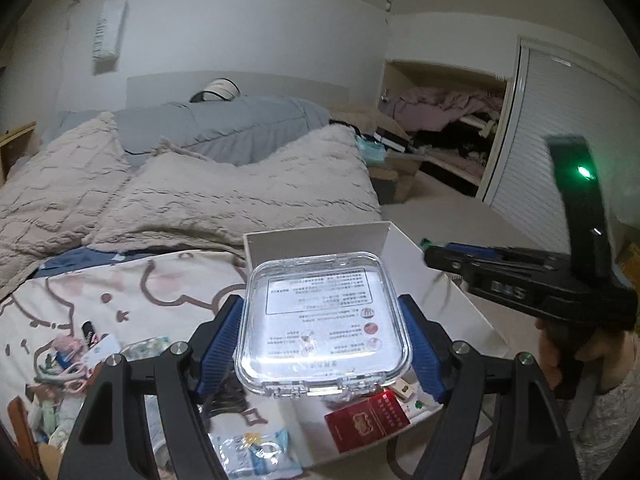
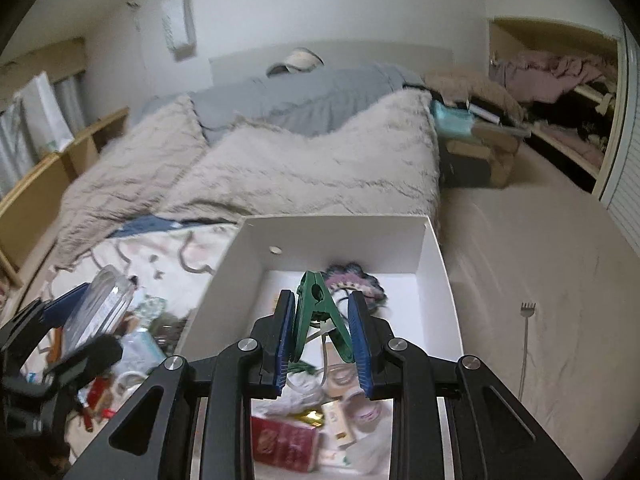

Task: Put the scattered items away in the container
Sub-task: 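Carry the clear case and green clothespin into the white box with both tools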

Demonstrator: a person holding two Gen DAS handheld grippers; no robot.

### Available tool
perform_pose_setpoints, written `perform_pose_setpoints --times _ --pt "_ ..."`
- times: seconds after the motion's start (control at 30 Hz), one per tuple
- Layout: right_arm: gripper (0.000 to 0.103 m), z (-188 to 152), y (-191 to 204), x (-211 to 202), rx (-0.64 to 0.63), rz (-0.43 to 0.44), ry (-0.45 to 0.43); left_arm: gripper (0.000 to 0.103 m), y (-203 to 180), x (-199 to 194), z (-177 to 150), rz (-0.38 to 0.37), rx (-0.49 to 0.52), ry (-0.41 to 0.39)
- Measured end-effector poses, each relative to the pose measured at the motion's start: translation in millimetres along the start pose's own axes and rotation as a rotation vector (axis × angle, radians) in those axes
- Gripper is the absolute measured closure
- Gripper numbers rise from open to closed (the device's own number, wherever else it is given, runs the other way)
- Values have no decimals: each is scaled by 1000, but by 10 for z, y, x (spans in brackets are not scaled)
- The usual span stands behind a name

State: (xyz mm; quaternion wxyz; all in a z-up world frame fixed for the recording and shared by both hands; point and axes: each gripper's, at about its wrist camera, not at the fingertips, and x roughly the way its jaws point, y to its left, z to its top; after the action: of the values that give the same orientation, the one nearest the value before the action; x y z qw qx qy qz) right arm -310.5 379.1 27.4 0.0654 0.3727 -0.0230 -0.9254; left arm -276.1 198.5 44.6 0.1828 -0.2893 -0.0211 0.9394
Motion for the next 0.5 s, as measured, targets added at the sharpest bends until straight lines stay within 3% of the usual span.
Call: perform_pose_setpoints --times 0.3,0.4,0.5 --pt "76 136 -380 749 66 -90 170 27 -117 522 -25 15 28 78" --pt "76 98 -412 1005 27 -120 240 27 -90 667 -44 18 25 106" --pt "76 91 -410 1157 1 -152 256 27 -64 803 -70 19 22 147"
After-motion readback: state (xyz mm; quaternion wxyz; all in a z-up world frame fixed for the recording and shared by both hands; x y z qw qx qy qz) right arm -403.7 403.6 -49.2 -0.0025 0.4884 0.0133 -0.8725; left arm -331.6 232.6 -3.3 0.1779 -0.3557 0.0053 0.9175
